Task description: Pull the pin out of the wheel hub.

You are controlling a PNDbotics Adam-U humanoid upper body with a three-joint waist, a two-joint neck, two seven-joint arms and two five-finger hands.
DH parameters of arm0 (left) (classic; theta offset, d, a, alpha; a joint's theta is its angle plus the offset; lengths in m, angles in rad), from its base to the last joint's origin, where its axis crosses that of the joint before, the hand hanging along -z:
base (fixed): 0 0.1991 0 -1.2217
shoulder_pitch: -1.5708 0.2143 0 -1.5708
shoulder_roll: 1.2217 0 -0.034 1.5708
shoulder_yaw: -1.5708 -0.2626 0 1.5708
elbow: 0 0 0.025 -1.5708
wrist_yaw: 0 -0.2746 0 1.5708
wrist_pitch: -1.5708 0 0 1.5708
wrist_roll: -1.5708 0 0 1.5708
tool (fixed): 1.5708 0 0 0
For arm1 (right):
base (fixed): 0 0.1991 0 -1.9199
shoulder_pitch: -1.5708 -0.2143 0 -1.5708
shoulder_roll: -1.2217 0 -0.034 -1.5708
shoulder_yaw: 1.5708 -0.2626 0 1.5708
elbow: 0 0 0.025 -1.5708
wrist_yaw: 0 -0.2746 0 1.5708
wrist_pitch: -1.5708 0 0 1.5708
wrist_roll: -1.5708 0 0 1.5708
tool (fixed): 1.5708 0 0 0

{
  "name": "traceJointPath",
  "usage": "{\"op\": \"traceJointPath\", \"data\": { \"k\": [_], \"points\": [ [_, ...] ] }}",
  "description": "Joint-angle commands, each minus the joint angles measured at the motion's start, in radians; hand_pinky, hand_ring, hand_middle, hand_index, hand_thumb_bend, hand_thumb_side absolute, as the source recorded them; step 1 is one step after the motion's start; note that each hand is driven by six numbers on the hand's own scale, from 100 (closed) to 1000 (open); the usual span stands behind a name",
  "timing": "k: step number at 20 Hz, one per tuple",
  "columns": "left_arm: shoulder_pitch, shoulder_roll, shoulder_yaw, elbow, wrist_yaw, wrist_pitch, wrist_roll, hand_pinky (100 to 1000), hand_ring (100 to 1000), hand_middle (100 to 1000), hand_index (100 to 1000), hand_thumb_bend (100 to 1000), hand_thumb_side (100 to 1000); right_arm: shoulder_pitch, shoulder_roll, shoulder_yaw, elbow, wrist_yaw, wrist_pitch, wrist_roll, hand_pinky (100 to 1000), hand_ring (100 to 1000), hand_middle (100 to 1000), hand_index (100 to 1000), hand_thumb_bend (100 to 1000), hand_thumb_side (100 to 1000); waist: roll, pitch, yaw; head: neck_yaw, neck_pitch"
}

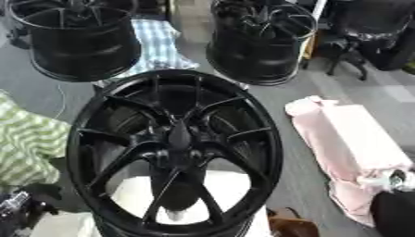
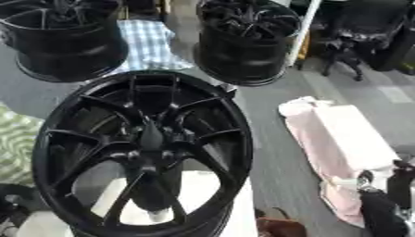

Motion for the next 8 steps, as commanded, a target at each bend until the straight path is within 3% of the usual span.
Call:
{"op": "traceJointPath", "data": {
  "k": [1,8],
  "points": [
    [-0.016,0.023,0.007,-0.009,0.008,-0.106,-0.098,591,100,586,740,100,923,-0.046,-0.024,0.048,0.027,-0.037,-0.032,-0.047,752,762,811,865,293,376,0.005,-0.001,0.002,-0.005,0.005],
    [-0.030,0.018,-0.005,-0.010,0.011,-0.102,-0.098,590,100,586,739,100,924,-0.191,-0.117,0.190,0.049,-0.123,-0.170,-0.023,731,730,785,849,225,328,0.008,0.006,0.018,-0.012,-0.002]
  ]
}}
